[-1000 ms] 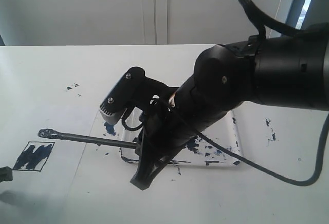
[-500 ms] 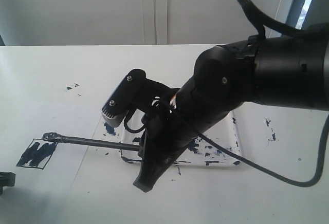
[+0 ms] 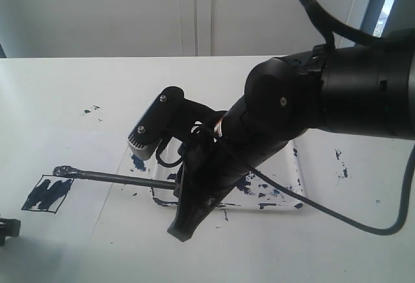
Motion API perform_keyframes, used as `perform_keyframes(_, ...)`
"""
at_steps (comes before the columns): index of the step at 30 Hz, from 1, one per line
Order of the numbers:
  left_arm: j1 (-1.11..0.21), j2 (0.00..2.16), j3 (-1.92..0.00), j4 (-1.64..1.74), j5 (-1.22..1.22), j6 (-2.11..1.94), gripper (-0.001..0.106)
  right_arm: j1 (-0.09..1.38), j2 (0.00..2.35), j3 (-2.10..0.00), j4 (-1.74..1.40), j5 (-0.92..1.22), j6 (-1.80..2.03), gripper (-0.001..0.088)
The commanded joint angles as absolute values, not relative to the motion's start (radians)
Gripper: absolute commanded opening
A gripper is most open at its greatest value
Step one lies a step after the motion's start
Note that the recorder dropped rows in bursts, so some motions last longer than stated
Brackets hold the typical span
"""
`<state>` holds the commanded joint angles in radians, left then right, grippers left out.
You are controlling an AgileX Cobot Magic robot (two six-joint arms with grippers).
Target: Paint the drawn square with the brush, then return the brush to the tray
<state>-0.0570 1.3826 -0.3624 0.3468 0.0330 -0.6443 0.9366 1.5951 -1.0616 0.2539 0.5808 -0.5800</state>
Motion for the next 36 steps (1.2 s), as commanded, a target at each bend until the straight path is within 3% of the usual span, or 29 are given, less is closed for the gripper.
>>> perform_keyframes(11,-0.057,1.282,-0.362,0.345,0.036,-0.938,0.057,0.937,1.595,-1.062,0.254,0.588,-0.580,0.0000)
perform_keyframes(36,0.009,1.474,-0.433,0.361,-0.019,-0.939,0.056,0.937,1.595,-1.062,0.256,0.614,-0.580,0.0000)
